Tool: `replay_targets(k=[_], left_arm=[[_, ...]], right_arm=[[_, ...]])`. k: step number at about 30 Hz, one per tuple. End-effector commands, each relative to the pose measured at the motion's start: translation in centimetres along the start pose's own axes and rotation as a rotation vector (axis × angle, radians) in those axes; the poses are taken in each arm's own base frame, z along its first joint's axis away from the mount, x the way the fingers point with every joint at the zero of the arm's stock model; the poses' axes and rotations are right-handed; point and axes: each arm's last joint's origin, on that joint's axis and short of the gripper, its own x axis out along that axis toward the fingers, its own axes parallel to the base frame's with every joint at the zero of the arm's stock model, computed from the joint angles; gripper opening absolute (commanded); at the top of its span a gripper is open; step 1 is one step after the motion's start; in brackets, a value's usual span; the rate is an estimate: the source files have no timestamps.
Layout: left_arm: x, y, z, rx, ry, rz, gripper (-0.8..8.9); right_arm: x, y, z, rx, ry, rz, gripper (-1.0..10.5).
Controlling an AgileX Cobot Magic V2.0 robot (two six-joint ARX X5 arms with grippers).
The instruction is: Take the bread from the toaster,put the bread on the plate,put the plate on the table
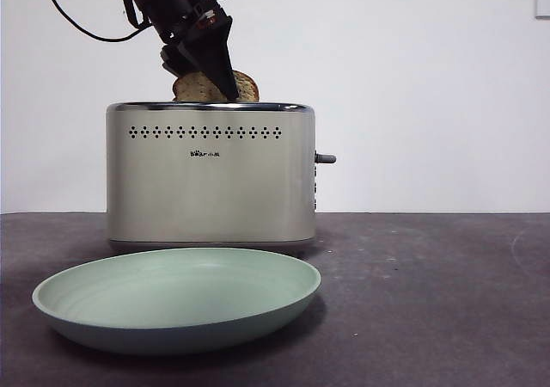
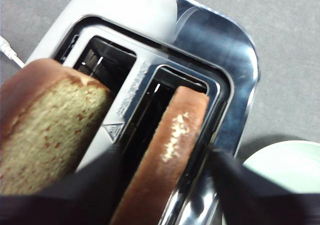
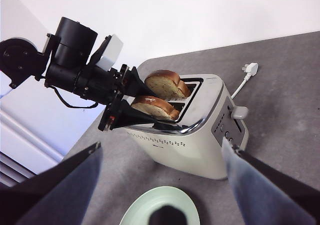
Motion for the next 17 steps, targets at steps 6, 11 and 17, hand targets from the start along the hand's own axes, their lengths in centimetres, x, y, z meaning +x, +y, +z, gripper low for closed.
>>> replay_targets(k=[6,11,17], left_arm=[[-0.1,0.5,0.1,0.024,0.039,0.099,-0.09],[-2.8,0.0,1.5,0.047,-0.019,0.146,-0.09],[-8.9,-1.7,3.7,0.043,-0.134,0.206,-0.09]], right_arm=[[0.0,0.1,0.1,-0.014,-0.006,0.002,3.6],[0.0,0.1,0.1,-0.014,-0.006,0.004,3.6],[0.0,0.1,0.1,-0.013,-0.005,0.004,3.6]])
